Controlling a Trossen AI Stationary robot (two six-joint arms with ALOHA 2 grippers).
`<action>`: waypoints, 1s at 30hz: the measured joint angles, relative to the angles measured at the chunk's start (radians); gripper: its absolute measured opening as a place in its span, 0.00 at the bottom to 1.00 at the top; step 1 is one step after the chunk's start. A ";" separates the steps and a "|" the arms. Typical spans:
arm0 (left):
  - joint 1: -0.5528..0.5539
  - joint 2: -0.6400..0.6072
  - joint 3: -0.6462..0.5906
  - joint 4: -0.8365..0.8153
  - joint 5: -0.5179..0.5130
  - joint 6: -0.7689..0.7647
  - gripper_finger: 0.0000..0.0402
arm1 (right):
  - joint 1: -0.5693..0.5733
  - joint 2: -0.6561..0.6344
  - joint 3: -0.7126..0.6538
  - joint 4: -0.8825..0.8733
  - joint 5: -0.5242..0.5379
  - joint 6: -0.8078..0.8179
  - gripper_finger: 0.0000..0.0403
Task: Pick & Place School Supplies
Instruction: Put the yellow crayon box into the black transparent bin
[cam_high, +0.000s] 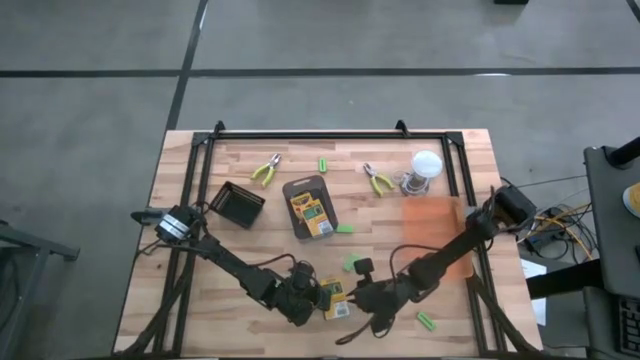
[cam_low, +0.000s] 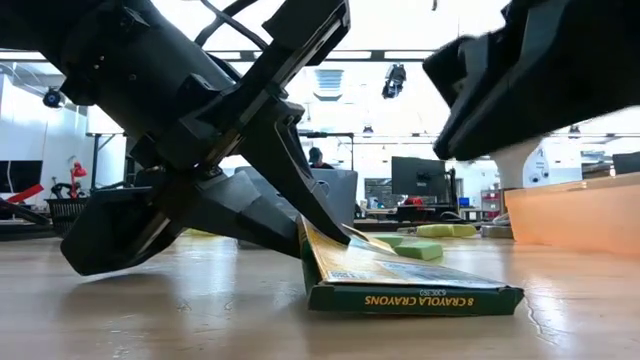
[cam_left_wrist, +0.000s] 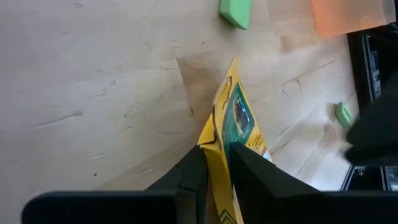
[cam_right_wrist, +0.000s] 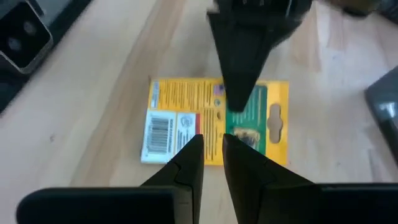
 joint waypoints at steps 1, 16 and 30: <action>0.000 -0.001 0.000 0.001 0.000 0.005 0.16 | 0.001 -0.006 0.001 -0.005 0.004 0.004 0.14; -0.001 -0.069 -0.002 -0.010 -0.020 0.120 0.13 | 0.007 -0.041 -0.003 -0.212 0.106 0.165 0.14; -0.001 -0.122 -0.002 -0.017 -0.068 0.203 0.12 | 0.007 -0.042 -0.016 -0.237 0.106 0.195 0.14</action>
